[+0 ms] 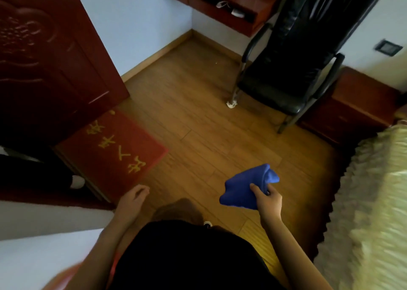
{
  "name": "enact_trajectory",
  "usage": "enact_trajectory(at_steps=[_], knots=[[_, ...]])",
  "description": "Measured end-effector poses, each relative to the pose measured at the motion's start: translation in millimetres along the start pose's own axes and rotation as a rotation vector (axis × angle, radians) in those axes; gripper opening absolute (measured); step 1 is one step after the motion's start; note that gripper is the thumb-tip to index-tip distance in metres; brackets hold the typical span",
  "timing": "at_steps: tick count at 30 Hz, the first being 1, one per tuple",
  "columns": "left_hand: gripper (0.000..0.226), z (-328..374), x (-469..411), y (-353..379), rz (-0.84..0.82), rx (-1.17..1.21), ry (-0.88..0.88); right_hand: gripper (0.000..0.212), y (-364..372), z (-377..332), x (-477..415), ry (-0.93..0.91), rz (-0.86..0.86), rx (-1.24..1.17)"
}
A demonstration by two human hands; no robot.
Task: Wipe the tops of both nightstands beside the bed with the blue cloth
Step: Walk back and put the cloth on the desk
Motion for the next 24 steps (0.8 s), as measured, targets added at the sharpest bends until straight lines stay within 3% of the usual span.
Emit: enact_trajectory(at_steps=[5,10,14,24], knots=[[0.021,55,-87,-20,-0.033,0.033,-0.058,0.011,51,-72,-87,-0.042,-0.063,-0.011],[0.019,120,-206,-24,-0.051,0.022,-0.019,0.024,91,-125,-186,-0.020,-0.017,-0.032],[0.017,209,-308,-31,-0.085,0.005,0.030,0.010,106,-175,-257,0.021,0.091,-0.063],[0.017,438,-501,-16,-0.278,-0.095,0.240,0.008,115,-290,-404,0.029,0.299,-0.108]])
Point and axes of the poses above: each hand's wrist, its own x-axis away from the middle knuckle, its own y-axis out of the palm, z = x × y, the point moved 2 cm from there along -x, towards the middle knuckle, and after that the axes turned 5 degrees about -x, right-handed, at the moved point
